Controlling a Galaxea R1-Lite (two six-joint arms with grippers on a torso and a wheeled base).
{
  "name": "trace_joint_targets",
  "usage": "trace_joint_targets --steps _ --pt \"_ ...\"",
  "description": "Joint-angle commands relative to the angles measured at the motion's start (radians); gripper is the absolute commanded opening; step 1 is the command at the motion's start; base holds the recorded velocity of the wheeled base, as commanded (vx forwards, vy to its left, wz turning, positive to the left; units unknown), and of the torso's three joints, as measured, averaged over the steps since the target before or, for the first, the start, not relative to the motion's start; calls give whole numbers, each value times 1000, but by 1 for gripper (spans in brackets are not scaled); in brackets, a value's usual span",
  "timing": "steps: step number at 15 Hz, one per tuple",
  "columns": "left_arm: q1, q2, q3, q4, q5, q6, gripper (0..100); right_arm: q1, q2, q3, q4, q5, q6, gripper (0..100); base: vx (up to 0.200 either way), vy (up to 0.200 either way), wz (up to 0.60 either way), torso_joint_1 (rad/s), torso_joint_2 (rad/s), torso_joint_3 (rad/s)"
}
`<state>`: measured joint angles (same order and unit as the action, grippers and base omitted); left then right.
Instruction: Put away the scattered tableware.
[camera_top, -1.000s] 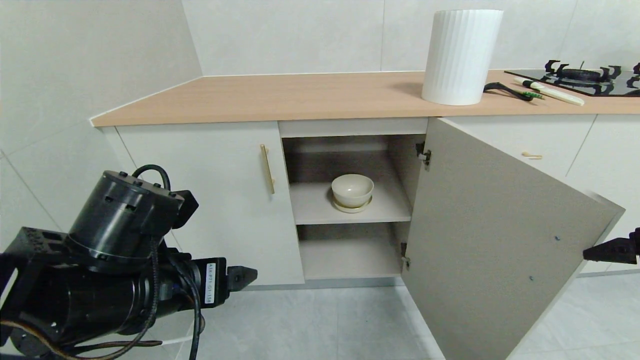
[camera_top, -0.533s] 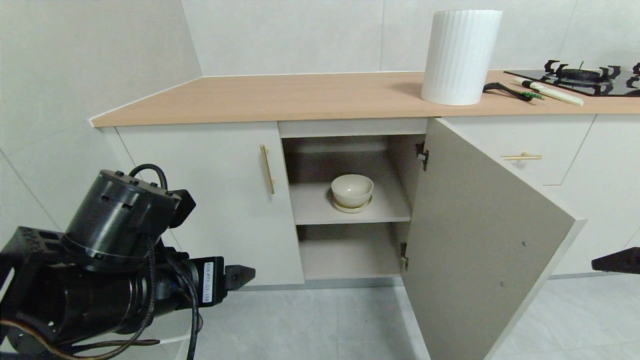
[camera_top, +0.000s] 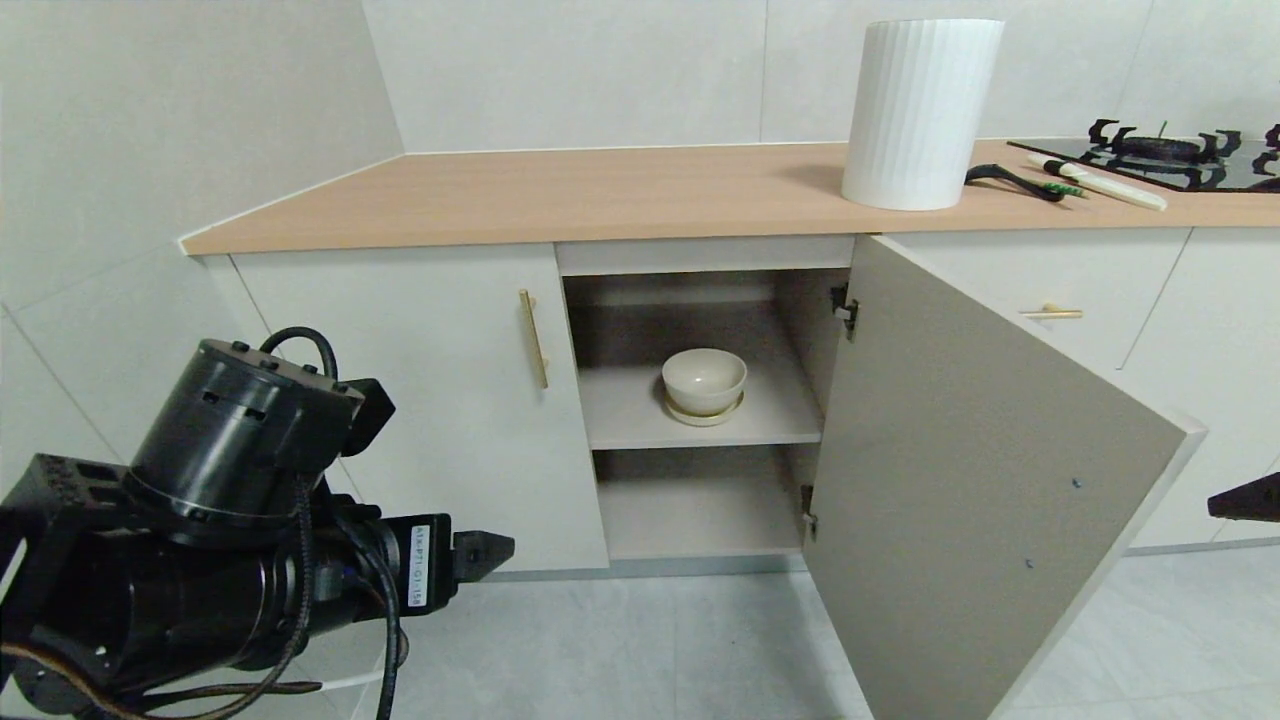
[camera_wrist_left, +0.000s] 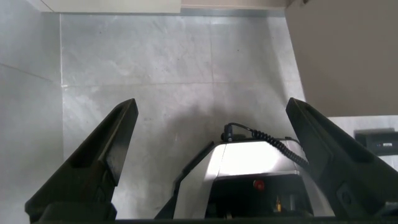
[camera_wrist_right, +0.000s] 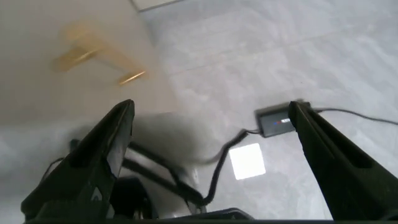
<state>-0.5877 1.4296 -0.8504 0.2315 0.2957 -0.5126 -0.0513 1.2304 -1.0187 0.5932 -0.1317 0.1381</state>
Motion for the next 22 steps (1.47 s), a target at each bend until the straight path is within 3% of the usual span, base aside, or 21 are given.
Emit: trace_joint_targets --steps 1,3,9,11,15,19,22 --pt "0 0 1 0 0 -1 100 -45 7 -1 -1 0 -26 100 0 0 0 0 0 0" --pt "0 0 1 0 0 -1 100 -58 17 0 -7 1 -35 100 0 0 0 0 0 0" --pt "-1 -49 4 0 -9 6 100 -75 182 88 -240 7 -25 100 0 0 0 0 0 0" --pt "-1 -46 4 -1 -7 8 100 -59 215 89 -250 15 18 100 0 0 0 0 0 0" --pt "-3 -43 5 -1 -4 11 100 24 251 94 -254 84 81 100 0 0 0 0 0 0" --pt "-3 -41 4 -1 -4 11 100 97 274 131 -323 86 133 100 0 0 0 0 0 0" --pt "-3 -41 2 -1 -4 11 100 214 304 150 -360 86 213 100 0 0 0 0 0 0"
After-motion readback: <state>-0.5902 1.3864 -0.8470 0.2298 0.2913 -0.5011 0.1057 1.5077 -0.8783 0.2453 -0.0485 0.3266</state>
